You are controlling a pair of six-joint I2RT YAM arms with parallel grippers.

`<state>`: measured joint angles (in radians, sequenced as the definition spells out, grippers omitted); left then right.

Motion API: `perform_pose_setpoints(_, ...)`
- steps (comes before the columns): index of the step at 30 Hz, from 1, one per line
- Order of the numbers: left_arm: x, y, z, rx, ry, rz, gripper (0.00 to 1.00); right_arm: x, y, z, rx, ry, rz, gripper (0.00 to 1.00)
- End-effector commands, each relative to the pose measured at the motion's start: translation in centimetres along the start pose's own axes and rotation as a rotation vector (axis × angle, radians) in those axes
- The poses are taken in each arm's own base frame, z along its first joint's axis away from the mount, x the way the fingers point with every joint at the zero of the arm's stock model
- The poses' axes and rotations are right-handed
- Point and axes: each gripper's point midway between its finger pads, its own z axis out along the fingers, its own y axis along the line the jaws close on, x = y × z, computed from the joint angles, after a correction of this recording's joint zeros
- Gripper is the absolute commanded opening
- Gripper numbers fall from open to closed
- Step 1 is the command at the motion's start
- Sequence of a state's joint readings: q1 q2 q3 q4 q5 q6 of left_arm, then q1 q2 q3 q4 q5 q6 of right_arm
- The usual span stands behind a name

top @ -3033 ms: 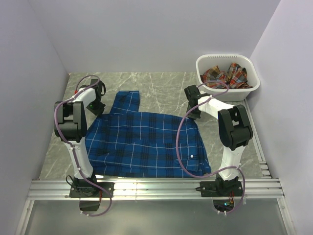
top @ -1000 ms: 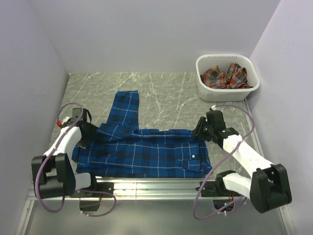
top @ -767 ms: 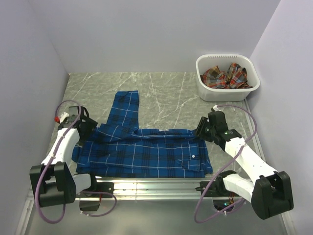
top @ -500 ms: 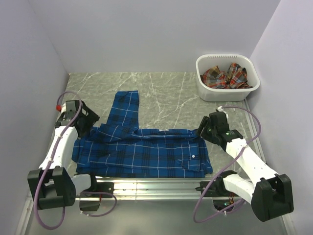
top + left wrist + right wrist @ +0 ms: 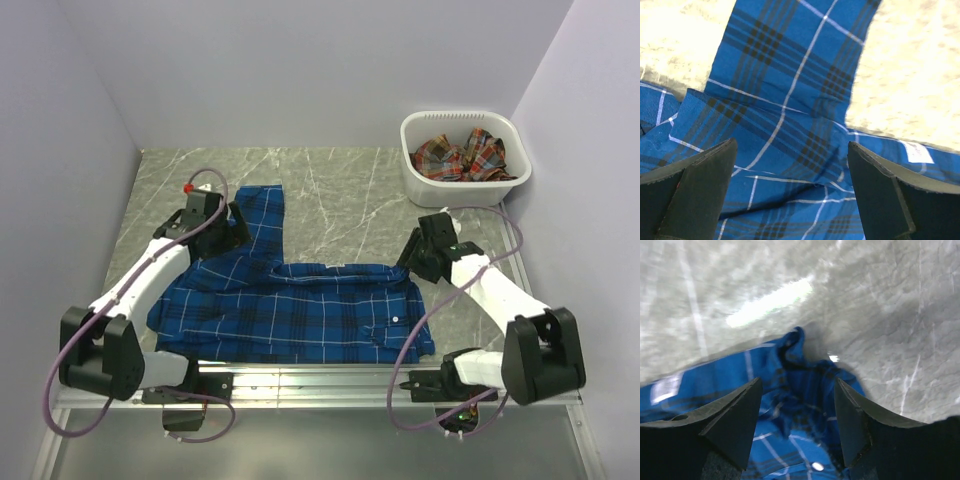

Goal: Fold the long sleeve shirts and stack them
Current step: Fold the shirt

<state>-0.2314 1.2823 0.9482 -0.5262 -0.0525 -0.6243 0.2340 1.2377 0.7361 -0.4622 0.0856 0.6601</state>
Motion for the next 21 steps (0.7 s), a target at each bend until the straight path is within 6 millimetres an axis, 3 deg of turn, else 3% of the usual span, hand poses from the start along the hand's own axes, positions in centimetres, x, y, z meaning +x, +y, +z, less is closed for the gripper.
perform_pose_setpoints(1,-0.9,1.0,0.8,-0.087,-0.033,0.021,0.99,0.6,-0.3,0.6,0.052,0.035,-0.103,0.66)
perform_pose_setpoints(6,2.8,6.8,2.5,-0.372,0.059,-0.039,0.99,3.6,-0.1,-0.1,0.078,0.094,-0.238,0.65)
perform_pose_setpoints(10,5.1,8.3,2.9,-0.399,0.109,-0.123,0.99,5.3,0.5,-1.4,0.059,0.115,-0.32,0.65)
perform_pose_setpoints(13,5.5,9.2,2.7,-0.378,0.123,-0.189,0.99,5.7,-0.5,-1.8,0.099,0.134,-0.335,0.64)
perform_pose_setpoints(17,3.7,9.0,1.7,-0.352,0.074,-0.173,0.99,6.4,-2.0,-1.8,0.154,0.162,-0.329,0.64)
perform_pose_setpoints(19,2.0,7.6,0.9,-0.288,0.035,-0.116,0.99,5.8,-1.6,-2.0,0.121,0.134,-0.28,0.62)
perform_pose_setpoints(21,0.8,4.4,0.0,-0.16,-0.006,-0.048,0.98,4.4,-1.0,-2.4,0.056,0.073,-0.197,0.61)
